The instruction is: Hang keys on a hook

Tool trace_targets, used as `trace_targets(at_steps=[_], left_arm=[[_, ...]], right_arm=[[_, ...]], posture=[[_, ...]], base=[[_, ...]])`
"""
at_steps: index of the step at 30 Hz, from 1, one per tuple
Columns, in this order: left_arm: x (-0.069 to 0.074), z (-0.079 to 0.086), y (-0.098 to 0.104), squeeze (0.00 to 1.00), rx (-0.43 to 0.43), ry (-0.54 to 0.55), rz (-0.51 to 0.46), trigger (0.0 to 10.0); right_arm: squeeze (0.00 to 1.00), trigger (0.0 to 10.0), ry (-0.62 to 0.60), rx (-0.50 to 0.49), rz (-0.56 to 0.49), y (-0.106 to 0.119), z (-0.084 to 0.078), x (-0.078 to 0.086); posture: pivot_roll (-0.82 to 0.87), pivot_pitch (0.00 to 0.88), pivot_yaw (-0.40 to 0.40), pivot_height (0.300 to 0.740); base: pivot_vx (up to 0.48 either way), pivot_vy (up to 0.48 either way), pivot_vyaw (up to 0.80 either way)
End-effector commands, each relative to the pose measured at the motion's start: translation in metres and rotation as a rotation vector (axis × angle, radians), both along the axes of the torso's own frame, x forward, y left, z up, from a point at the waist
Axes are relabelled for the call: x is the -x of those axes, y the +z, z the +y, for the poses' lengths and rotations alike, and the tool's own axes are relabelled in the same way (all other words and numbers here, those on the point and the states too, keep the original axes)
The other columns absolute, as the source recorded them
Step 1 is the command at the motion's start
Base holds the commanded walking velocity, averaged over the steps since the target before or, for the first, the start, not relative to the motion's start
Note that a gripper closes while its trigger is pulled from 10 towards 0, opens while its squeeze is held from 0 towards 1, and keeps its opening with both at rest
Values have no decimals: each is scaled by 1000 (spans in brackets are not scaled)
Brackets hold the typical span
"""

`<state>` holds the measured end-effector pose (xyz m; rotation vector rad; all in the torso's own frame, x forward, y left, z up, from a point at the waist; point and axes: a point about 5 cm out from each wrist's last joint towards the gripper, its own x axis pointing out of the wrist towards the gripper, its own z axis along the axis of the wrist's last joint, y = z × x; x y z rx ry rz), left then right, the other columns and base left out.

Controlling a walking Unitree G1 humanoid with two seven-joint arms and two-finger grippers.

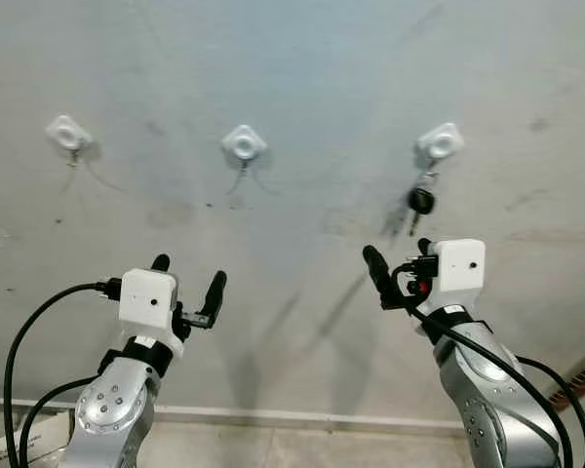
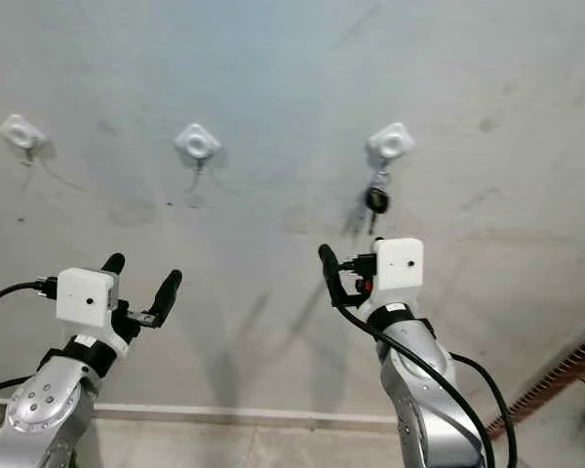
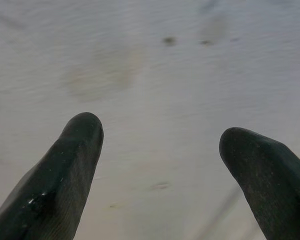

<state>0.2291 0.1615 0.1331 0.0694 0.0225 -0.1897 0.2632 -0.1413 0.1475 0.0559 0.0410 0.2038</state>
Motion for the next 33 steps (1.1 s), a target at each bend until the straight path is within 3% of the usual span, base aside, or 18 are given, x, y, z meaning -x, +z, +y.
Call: trace_targets(at_steps=[1,4,26,33], left_arm=[[-1,3,-1,0,-17,6,11,10000],[-2,3,-1,0,-4,11,10,10000],[-4,-1,1,0,-34,-8,-20,10000],[-5,-2,0,0,-39,-21,-20,10000]], right_arm=[[0,10000,8,-9,-1,1,4,-2],[0,10000,8,-7,-1,1,4,-2],[0,10000,27,-15,-6,2,7,-6],[0,10000,28,-16,-9,2,8,-6]], posture=[[67,0,30,740],[65,0,30,740],[65,0,30,740],[65,0,31,740]], base=[[0,292,0],[0,480,0],[0,0,0],[-293,0,0]])
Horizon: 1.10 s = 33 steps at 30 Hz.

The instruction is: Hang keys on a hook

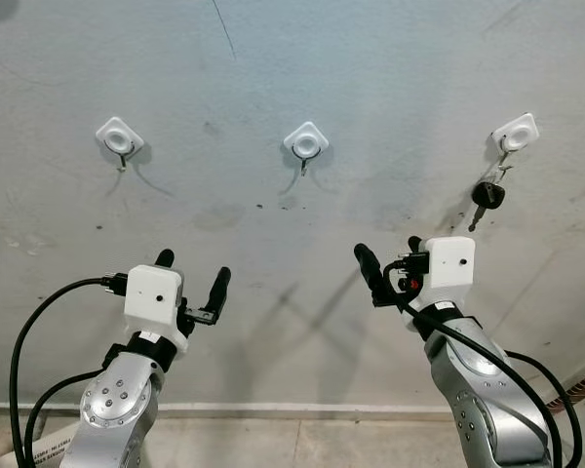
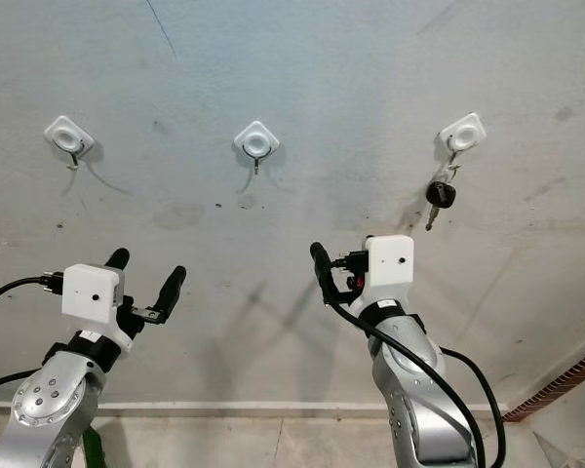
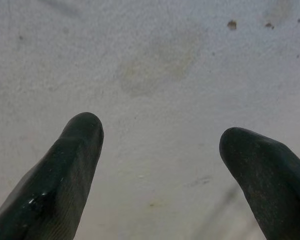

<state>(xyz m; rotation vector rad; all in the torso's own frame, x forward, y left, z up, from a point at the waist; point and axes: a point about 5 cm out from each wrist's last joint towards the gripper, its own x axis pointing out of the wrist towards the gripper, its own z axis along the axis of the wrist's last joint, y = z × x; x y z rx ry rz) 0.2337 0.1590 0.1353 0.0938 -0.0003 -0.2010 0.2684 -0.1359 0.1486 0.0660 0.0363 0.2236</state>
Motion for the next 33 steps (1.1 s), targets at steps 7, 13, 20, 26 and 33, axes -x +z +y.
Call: trace_targets(at_steps=[7,13,20,26,33], left_arm=[[-1,0,-2,0,-21,-16,4,10000],[-2,-1,-2,0,-20,-17,4,10000],[-2,-1,-2,0,-18,-20,4,10000],[-2,-2,-2,0,-15,-25,4,10000],[-2,-2,-3,0,-11,-30,6,10000]], right_arm=[[0,10000,8,-5,-3,1,3,-1],[0,10000,4,-4,-6,1,3,-2],[0,10000,4,-6,-6,1,3,-3],[0,10000,2,-5,-6,0,3,-3],[0,10000,0,-3,-8,1,2,-3]], posture=[[63,0,34,740],[64,0,35,740],[64,0,36,740],[61,0,36,740],[60,0,34,740]], base=[[-325,0,0],[-326,0,0],[-320,0,0],[-294,0,0],[-285,0,0]])
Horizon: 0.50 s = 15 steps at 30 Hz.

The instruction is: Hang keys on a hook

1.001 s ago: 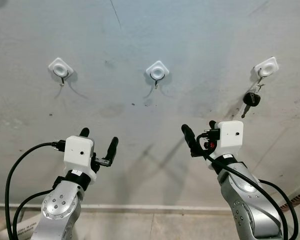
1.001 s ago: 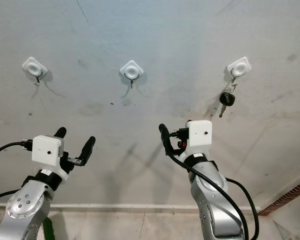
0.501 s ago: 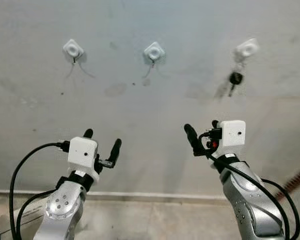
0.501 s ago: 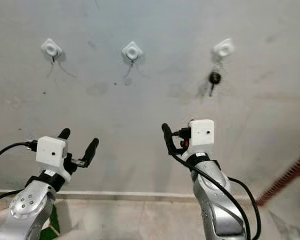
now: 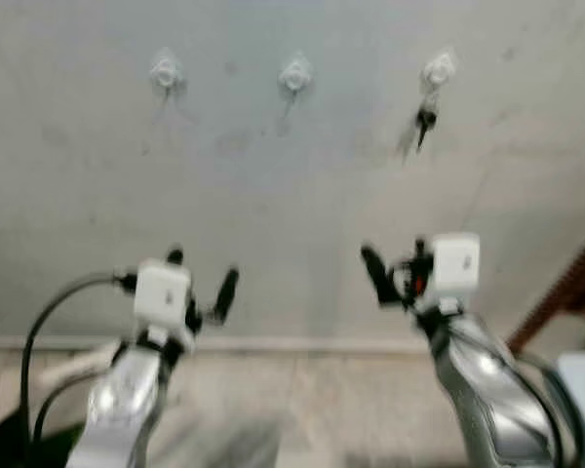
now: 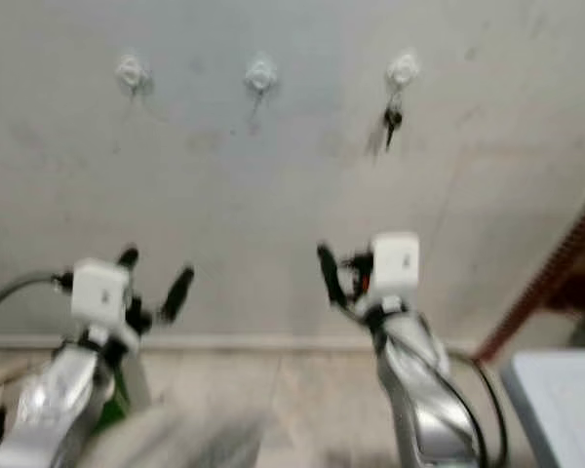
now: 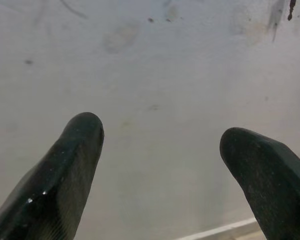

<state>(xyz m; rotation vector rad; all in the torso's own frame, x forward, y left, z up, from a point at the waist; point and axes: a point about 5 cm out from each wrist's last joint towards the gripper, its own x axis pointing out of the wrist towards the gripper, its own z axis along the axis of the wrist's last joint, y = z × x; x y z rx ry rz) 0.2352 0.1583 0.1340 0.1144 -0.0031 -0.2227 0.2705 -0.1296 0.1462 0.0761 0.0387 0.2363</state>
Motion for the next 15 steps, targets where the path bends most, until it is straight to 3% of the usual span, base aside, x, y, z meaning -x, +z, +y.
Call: trace_targets(at_steps=[1,15], left_arm=[[-1,-2,-2,0,9,-8,10,10000],[-1,-2,-2,0,12,-13,12,10000]], right_arm=[[0,10000,-13,8,-11,3,-4,-1],[0,10000,-12,8,-12,3,-3,-2]], posture=[[60,0,34,740],[56,0,35,740]], base=[[-277,0,0],[-276,0,0]])
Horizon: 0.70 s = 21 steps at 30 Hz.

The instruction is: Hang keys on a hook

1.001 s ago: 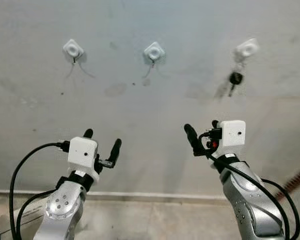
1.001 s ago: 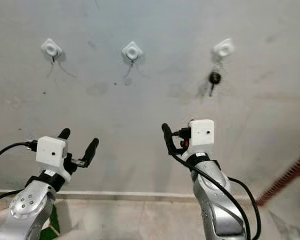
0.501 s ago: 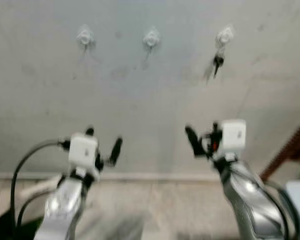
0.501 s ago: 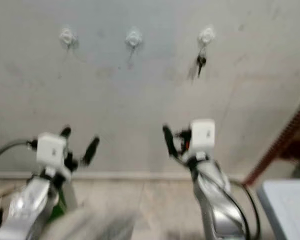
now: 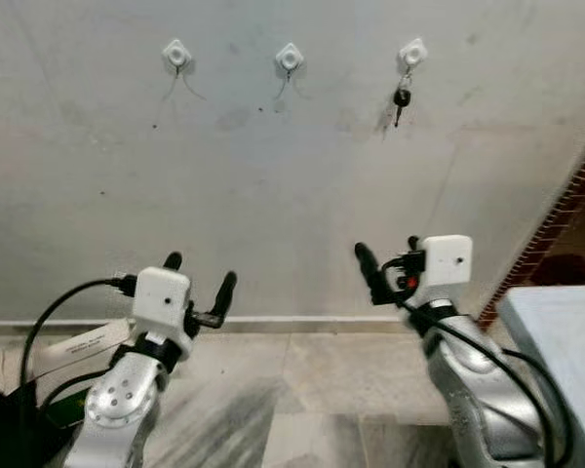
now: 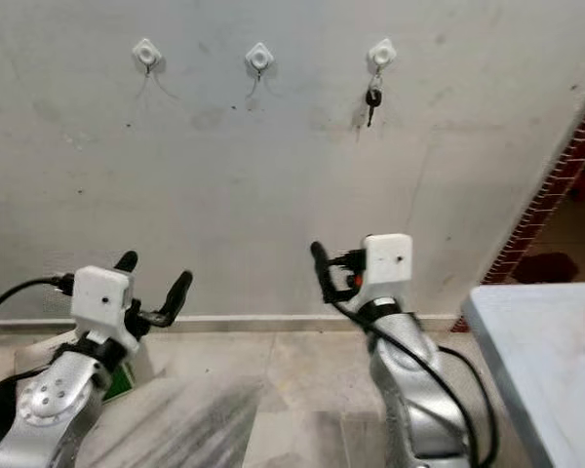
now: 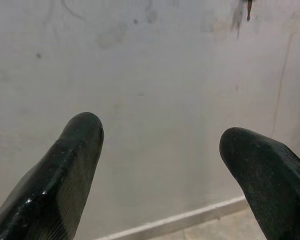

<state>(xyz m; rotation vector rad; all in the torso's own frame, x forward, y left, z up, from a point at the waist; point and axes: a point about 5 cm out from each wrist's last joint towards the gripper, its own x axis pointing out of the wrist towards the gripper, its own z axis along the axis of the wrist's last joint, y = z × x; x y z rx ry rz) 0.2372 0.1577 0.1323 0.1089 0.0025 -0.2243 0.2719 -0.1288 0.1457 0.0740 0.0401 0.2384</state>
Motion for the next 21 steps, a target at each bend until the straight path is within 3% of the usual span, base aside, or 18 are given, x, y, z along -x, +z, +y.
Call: trace_targets(at_steps=[1,21], left_arm=[[0,-2,-1,0,8,-13,6,10000],[0,-3,-2,0,11,-19,7,10000]], right_arm=[[0,10000,-14,6,-13,3,-4,-1],[0,10000,-30,-14,-2,2,-6,-1]], posture=[[56,0,35,740],[55,0,35,740]], base=[[-285,0,0],[-283,0,0]])
